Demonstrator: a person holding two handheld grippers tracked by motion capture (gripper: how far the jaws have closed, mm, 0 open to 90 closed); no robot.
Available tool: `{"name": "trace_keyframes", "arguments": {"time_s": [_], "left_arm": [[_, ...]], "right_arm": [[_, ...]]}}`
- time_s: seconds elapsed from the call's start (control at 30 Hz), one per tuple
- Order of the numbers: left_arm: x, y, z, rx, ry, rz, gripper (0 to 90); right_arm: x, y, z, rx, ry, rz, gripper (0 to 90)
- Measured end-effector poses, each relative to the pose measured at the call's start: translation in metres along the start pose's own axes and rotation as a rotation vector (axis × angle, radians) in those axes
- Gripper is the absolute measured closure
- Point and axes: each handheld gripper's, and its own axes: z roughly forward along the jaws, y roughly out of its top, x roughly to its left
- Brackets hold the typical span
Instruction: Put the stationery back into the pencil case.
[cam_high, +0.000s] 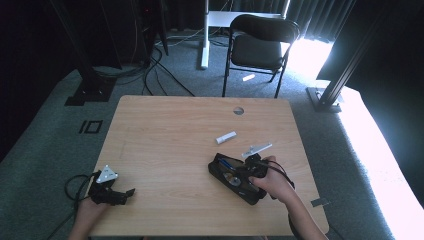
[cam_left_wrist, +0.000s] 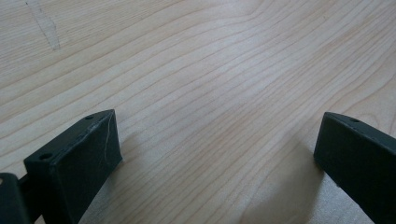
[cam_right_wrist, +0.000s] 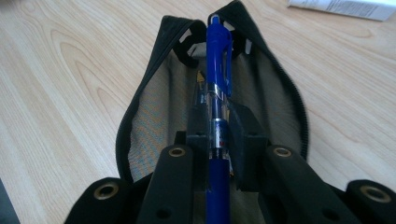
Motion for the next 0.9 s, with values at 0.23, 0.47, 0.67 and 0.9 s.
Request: {"name": "trace_keyframes", "arguments": {"time_s": [0.23, 0.47, 0.67, 0.9], "left_arm": [[0.0, 0.0, 0.0, 0.0, 0.0, 0.001, 0.7], [0.0, 0.0, 0.0, 0.0, 0.0, 0.0, 0.7], [0.0, 0.0, 0.0, 0.0, 0.0, 0.0, 0.7], [0.0, 0.0, 0.0, 0.0, 0.0, 0.001, 0.7]], "right_arm": [[0.004, 0.004, 0.015, 0.055, -0.009, -0.032, 79.1], [0.009, 0.008, 0.028, 0.114, -0.043, -0.068, 79.1], [0.01, 0.008, 0.037, 0.152, -0.056, -0.078, 79.1], [0.011, 0.005, 0.042, 0.175, -0.06, -0.082, 78.8]]}}
